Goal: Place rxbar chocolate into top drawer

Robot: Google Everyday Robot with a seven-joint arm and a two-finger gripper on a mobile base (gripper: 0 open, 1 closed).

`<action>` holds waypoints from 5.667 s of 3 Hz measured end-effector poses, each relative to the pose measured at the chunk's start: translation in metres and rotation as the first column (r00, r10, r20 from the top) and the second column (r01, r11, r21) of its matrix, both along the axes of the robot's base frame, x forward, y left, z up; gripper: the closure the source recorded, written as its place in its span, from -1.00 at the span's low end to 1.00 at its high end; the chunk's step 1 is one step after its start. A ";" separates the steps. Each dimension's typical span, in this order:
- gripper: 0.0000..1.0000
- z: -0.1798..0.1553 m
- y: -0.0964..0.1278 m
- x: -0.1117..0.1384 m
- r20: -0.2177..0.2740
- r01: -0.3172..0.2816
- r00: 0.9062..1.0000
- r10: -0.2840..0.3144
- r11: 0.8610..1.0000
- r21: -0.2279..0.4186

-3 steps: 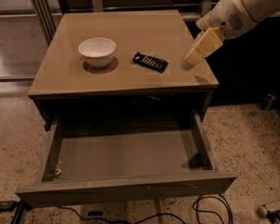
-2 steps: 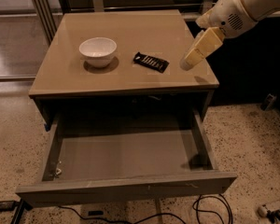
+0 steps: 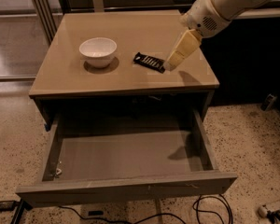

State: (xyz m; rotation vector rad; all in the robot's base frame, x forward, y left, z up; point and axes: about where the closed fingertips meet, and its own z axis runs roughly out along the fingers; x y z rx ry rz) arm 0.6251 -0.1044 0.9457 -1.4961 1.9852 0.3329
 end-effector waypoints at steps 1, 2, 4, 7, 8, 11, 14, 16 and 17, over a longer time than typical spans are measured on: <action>-1.00 -0.027 0.019 0.035 0.004 0.040 0.999 -0.039 0.998 -0.052; -1.00 -0.043 0.023 0.063 0.018 0.114 0.993 -0.113 0.991 -0.066; -1.00 -0.078 0.012 0.107 -0.023 0.200 0.979 -0.202 0.978 -0.065; -1.00 -0.139 0.043 0.121 -0.157 0.090 0.983 -0.097 0.995 -0.053; -1.00 -0.139 0.043 0.121 -0.157 0.090 0.983 -0.097 0.995 -0.053; 0.23 -0.139 0.043 0.121 -0.157 0.089 0.983 -0.097 0.995 -0.053; 1.00 -0.132 0.044 0.121 -0.157 0.089 0.983 -0.097 0.995 -0.053; 1.00 -0.114 0.034 0.112 -0.143 0.082 0.985 -0.092 0.994 -0.077; 1.00 -0.084 0.016 0.092 -0.103 0.080 0.991 -0.088 0.993 -0.083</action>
Offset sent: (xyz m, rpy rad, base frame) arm 0.0959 0.0238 -0.0579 -0.0847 -0.0341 -0.2116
